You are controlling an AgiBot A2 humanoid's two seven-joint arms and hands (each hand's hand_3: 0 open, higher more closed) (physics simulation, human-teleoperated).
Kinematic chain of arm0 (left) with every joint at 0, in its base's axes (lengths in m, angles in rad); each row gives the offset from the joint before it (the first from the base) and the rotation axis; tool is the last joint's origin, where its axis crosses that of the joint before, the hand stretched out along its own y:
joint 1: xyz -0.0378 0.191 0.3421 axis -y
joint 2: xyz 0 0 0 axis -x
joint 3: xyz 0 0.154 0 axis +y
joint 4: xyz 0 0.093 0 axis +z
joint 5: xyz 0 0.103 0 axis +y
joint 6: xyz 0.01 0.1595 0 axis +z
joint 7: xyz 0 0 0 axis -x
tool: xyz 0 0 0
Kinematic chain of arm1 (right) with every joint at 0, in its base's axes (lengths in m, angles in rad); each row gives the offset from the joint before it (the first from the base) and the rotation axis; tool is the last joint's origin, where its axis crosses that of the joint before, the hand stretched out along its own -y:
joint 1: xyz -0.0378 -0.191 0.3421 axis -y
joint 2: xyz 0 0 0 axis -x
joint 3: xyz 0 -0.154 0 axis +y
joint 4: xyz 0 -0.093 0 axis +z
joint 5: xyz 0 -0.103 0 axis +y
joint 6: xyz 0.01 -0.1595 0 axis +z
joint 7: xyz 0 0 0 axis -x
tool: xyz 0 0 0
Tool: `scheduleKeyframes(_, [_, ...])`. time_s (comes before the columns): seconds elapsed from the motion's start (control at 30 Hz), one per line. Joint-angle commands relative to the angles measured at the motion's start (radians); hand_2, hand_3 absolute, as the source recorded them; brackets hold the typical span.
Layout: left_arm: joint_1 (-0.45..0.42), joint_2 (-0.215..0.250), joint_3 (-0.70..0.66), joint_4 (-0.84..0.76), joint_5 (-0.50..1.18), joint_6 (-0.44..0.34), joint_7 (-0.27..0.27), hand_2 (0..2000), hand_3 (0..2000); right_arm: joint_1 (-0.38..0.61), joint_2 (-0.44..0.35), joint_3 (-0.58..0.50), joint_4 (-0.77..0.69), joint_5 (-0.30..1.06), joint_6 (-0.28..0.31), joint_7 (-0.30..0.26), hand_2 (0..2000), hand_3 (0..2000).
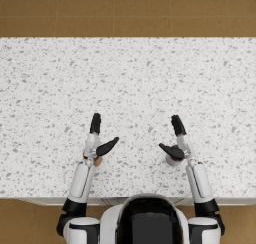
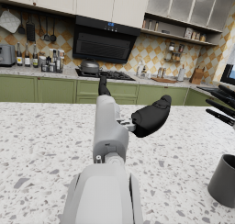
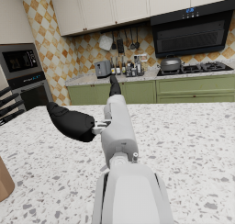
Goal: Pick up two cups and pour the berry on the right into the cup on the left
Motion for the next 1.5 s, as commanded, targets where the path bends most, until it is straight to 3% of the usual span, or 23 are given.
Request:
scheduleKeyframes(0.03, [0.000,0.000,0.000,0.000,0.000,0.000,0.000,0,0,0.000,0.000,0.000,0.000,0.000,0.000,0.000,0,0])
scheduleKeyframes(0.5, [0.002,0.001,0.030,0.016,0.000,0.000,0.000,0,0,0.002,-0.001,0.030,-0.016,0.000,0.000,0.000,0,0])
scheduleKeyframes(0.63, [-0.078,-0.022,-0.069,-0.058,0.000,-0.074,-0.074,0,0,-0.082,0.031,-0.023,0.095,0.000,-0.073,0.074,0,0])
scheduleKeyframes(0.7, [-0.139,-0.034,-0.136,-0.093,0.000,-0.087,-0.087,0,0,-0.155,0.057,-0.069,0.145,0.000,-0.086,0.087,0,0])
scheduleKeyframes(0.83, [-0.228,-0.036,-0.216,-0.204,0.125,-0.097,-0.097,0,0,-0.235,0.074,-0.129,0.215,0.125,-0.096,0.097,0,0])
scheduleKeyframes(1.0, [-0.308,-0.013,-0.323,-0.249,0.273,-0.100,-0.100,0,0,-0.336,0.084,-0.202,0.271,0.273,-0.099,0.100,0,0])
scheduleKeyframes(1.17, [-0.436,0.035,-0.388,-0.293,0.320,-0.101,-0.100,0,0,-0.445,0.081,-0.256,0.297,0.320,-0.100,0.101,0,0])
scheduleKeyframes(1.2, [-0.376,0.018,-0.350,-0.262,0.323,-0.101,-0.101,0,0,-0.391,0.074,-0.225,0.278,0.323,-0.100,0.101,0,0])
scheduleKeyframes(1.23, [-0.394,0.025,-0.361,-0.270,0.325,-0.101,-0.101,0,0,-0.489,0.086,-0.234,0.298,0.325,-0.100,0.101,0,0])
scheduleKeyframes(1.27, [-0.504,0.052,-0.370,-0.277,0.326,-0.101,-0.101,0,0,-0.507,0.091,-0.216,0.296,0.327,-0.100,0.101,0,0])
scheduleKeyframes(1.5, [-0.569,0.081,-0.343,-0.222,0.330,-0.101,-0.101,0,0,-0.551,0.087,-0.204,0.246,0.330,-0.100,0.101,0,0])
